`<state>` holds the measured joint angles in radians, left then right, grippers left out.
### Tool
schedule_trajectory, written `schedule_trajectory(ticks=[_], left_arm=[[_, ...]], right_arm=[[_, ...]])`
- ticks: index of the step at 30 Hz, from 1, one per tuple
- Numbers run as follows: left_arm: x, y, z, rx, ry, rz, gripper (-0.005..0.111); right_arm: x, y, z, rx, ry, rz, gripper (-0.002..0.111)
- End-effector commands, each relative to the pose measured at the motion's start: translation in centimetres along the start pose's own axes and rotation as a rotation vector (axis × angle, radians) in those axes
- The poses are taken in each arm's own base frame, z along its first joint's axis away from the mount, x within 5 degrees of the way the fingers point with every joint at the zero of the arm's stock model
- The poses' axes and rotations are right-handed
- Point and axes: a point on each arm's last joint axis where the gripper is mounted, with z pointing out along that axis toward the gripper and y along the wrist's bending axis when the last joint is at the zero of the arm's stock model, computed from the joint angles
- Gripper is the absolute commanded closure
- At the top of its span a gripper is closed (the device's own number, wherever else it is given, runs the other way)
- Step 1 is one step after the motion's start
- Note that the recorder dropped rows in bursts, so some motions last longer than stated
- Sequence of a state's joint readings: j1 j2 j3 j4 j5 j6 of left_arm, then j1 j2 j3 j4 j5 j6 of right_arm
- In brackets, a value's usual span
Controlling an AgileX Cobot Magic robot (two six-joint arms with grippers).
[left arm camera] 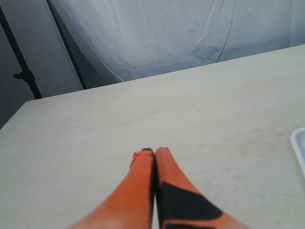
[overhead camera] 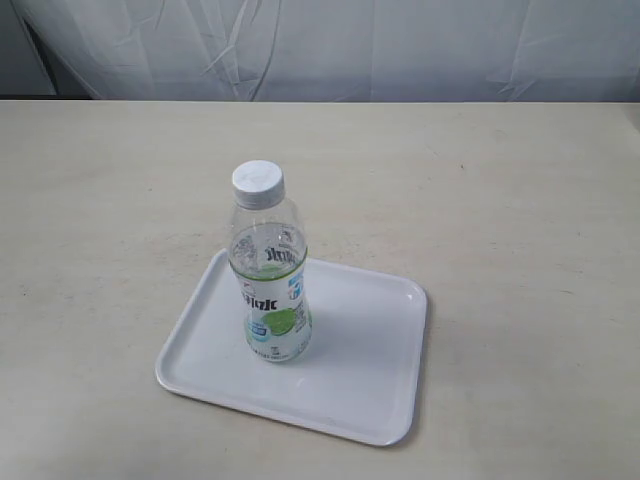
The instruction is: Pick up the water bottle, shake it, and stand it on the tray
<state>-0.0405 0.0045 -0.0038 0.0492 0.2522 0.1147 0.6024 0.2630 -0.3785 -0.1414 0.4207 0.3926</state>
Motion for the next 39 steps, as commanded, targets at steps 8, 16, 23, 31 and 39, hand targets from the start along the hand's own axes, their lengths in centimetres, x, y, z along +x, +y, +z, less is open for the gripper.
schedule_trajectory(ticks=[8, 16, 23, 31, 39], left_arm=[[0.0, 0.0, 0.0, -0.001, -0.014, -0.003, 0.106], [0.0, 0.0, 0.0, -0.001, -0.014, -0.003, 0.106], [0.0, 0.0, 0.0, -0.001, -0.014, -0.003, 0.106], [0.0, 0.0, 0.0, -0.001, -0.014, -0.003, 0.106], [0.0, 0.0, 0.0, -0.001, -0.014, -0.003, 0.106]], right_arm=[[5.7, -3.3, -1.0, 0.347, -0.191, 0.033, 0.108], [8.0, -4.0, -0.1, 0.375, -0.137, 0.215, 0.108], [8.1, -4.0, -0.1, 0.376, -0.131, 0.216, 0.108], [8.1, -4.0, -0.1, 0.377, -0.129, 0.216, 0.108], [8.1, -4.0, -0.1, 0.377, -0.129, 0.216, 0.108]])
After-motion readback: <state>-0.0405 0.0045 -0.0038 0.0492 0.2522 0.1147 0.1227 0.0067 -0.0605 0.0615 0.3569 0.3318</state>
